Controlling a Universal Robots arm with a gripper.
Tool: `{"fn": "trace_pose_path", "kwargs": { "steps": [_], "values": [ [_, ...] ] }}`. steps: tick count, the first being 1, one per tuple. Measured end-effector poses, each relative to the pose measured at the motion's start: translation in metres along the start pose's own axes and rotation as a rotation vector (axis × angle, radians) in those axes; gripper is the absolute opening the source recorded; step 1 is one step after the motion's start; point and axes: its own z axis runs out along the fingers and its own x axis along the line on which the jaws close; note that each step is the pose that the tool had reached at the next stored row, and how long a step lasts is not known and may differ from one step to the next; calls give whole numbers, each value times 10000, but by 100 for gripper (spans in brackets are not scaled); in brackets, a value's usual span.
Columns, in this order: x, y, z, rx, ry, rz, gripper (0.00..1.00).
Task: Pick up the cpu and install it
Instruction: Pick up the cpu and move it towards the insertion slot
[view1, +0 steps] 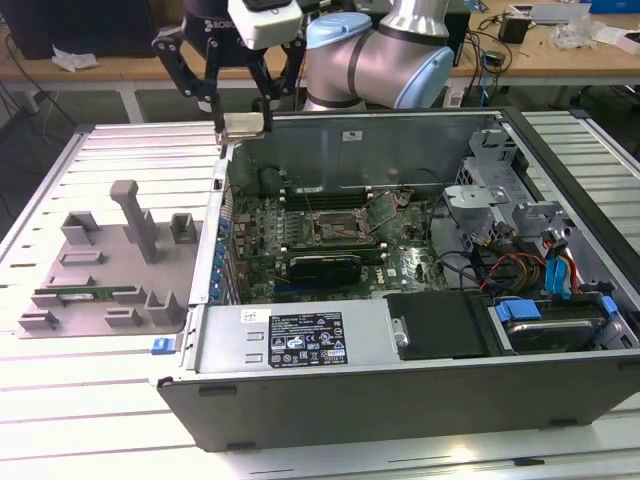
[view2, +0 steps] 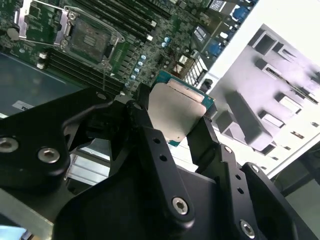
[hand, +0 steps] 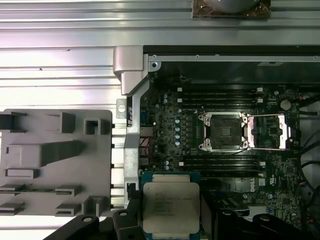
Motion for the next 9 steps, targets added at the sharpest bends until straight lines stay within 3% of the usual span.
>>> {"fn": "trace_pose_path", "kwargs": {
  "steps": [9],
  "values": [
    [-311, 4, -1, 0, 1, 0, 55]
  ]
}}
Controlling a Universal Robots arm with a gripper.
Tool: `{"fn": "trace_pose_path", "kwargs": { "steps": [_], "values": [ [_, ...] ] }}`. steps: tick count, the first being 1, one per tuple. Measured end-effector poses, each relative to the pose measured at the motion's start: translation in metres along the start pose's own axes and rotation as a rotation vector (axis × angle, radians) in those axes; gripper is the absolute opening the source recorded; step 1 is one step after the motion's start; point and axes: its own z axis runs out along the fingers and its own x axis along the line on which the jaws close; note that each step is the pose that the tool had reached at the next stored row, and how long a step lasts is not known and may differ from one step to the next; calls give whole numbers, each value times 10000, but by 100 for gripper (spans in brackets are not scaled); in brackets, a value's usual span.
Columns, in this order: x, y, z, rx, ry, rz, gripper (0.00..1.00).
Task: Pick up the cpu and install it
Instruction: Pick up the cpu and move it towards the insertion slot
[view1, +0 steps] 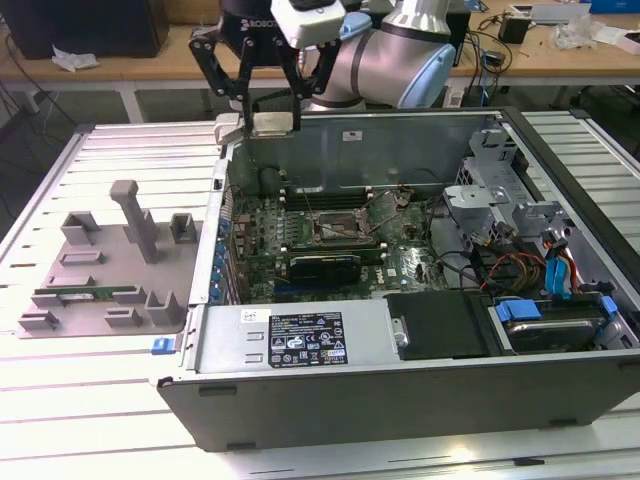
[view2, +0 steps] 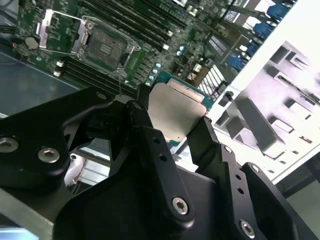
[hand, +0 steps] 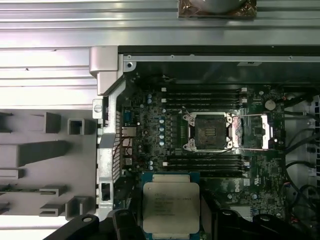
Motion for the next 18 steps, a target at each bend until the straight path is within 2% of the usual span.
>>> {"fn": "trace_pose_path", "kwargs": {
  "steps": [4, 6, 13, 18],
  "values": [
    [-123, 2, 0, 0, 0, 0, 55],
    [-156, 2, -1, 2, 1, -1, 55],
    [-165, 2, 6, -4, -2, -2, 55],
    [-214, 0, 59, 1, 1, 0, 55]
  ]
}}
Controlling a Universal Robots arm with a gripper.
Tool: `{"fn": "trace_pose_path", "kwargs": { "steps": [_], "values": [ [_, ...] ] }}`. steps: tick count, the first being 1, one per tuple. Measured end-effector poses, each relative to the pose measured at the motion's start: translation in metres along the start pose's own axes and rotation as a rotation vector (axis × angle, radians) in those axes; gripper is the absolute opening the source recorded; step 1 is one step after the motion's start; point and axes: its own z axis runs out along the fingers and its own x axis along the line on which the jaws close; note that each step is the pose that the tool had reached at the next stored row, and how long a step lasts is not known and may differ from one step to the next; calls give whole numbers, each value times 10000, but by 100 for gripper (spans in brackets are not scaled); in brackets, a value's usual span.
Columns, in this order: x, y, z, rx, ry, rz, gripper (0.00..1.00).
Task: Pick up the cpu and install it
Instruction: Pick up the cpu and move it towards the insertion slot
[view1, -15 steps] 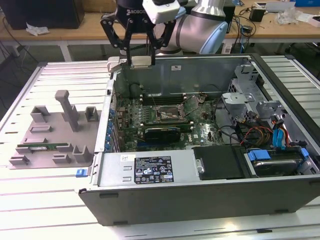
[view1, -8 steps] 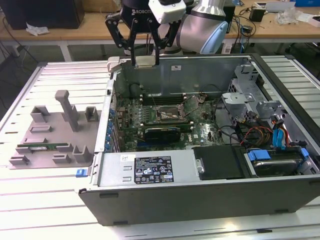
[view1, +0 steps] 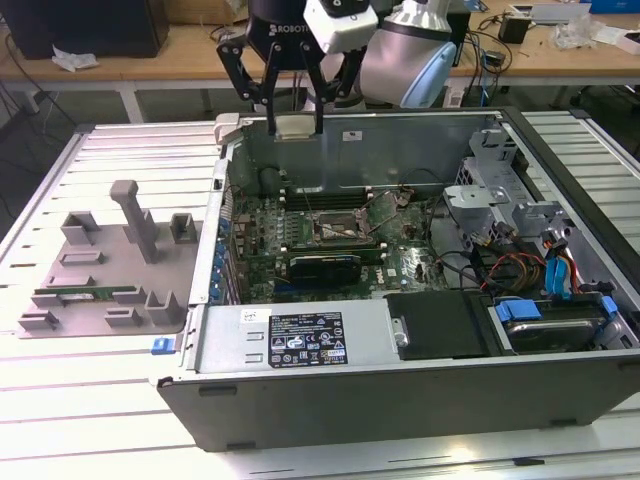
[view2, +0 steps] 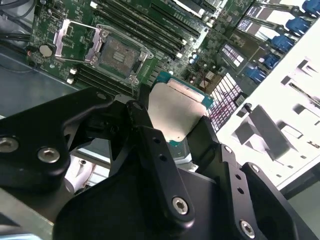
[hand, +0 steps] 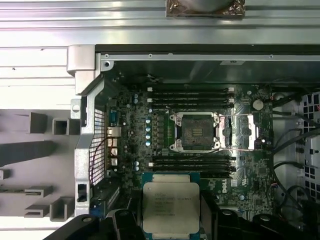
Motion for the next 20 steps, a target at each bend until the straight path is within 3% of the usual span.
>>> {"fn": "trace_pose_path", "kwargs": {
  "steps": [20],
  "values": [
    [-28, -7, 347, -3, 0, -9, 55]
  ]
}}
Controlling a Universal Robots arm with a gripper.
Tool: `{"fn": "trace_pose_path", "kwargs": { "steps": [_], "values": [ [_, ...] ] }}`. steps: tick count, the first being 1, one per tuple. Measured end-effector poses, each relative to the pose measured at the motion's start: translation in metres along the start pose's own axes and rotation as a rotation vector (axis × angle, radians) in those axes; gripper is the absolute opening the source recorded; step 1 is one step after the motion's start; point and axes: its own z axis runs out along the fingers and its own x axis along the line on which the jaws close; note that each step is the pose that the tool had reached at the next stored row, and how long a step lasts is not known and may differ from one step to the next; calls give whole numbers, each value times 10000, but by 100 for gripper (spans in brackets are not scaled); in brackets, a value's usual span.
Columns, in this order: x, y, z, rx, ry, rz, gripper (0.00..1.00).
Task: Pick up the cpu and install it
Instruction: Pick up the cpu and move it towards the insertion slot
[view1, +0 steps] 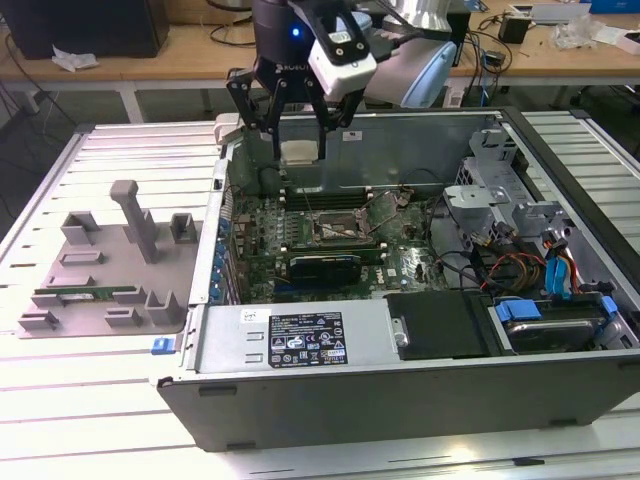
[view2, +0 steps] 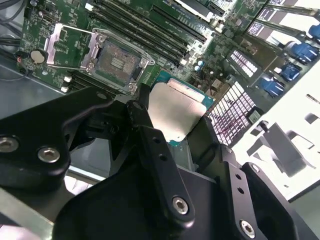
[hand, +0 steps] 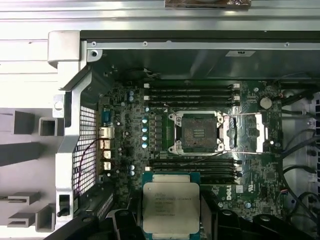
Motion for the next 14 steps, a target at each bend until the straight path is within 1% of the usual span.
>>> {"fn": "trace_pose_path", "kwargs": {
  "steps": [1, 3, 14],
  "values": [
    [0, 5, 39, 1, 0, -3, 55],
    [-1, 10, 81, 0, 0, -6, 55],
    [-4, 25, 234, -1, 0, -14, 55]
  ]
}}
